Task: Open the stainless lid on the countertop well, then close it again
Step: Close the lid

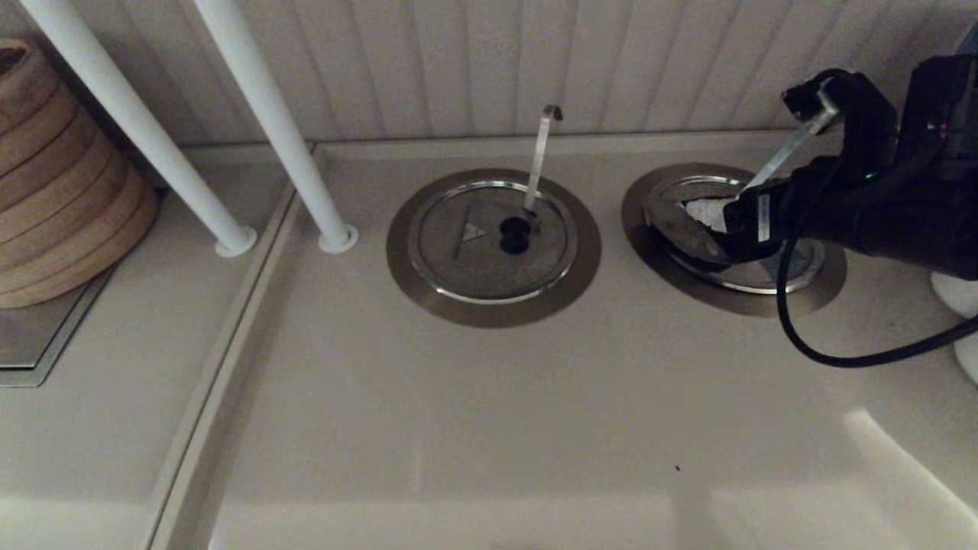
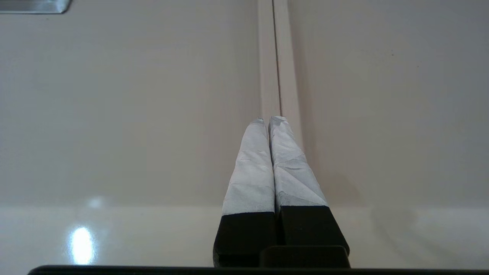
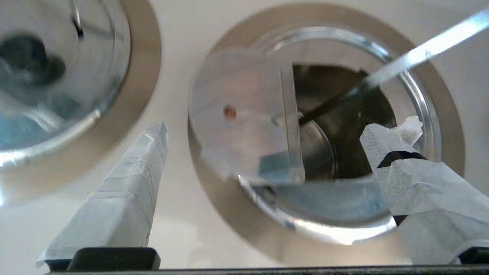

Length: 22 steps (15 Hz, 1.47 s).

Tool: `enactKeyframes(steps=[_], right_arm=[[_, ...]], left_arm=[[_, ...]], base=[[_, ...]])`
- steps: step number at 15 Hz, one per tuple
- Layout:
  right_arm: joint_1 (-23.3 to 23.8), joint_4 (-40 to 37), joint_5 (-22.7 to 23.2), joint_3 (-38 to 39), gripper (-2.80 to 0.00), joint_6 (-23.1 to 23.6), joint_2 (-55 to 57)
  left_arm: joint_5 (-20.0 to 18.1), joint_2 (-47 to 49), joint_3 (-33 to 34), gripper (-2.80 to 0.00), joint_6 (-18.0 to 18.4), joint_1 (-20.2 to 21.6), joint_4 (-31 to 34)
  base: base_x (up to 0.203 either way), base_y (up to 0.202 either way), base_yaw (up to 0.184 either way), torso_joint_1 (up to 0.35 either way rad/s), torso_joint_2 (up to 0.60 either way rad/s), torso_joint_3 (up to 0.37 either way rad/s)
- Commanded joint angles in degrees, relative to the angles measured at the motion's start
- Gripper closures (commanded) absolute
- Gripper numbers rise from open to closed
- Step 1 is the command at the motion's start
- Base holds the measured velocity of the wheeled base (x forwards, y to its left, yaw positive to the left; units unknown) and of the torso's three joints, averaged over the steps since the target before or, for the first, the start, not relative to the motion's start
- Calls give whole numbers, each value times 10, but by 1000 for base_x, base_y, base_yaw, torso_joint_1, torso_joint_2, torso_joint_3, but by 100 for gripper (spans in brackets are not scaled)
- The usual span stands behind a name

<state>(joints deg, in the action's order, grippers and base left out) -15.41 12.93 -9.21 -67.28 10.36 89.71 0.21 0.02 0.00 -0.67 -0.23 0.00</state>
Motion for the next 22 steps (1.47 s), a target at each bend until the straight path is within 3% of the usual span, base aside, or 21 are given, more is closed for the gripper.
enactKeyframes(steps=[1, 4, 8, 17, 22], right_arm=[[-17, 1, -3, 23, -280, 20, 6], [-17, 6, -16, 28, -280, 40, 43], [-17, 113, -62, 38, -280, 72, 99], [-10, 118, -67, 31, -280, 73, 115], [22, 139, -73, 6, -280, 74, 125]], left_arm=[[1, 1, 0, 0, 0, 0, 0], [1, 1, 0, 0, 0, 0, 0], [1, 1, 0, 0, 0, 0, 0], [1, 1, 0, 0, 0, 0, 0], [1, 1, 0, 0, 0, 0, 0]], base=[[0, 0, 0, 0, 0, 0], [0, 0, 0, 0, 0, 0], [0, 0, 0, 0, 0, 0], [0, 0, 0, 0, 0, 0], [0, 0, 0, 0, 0, 0]])
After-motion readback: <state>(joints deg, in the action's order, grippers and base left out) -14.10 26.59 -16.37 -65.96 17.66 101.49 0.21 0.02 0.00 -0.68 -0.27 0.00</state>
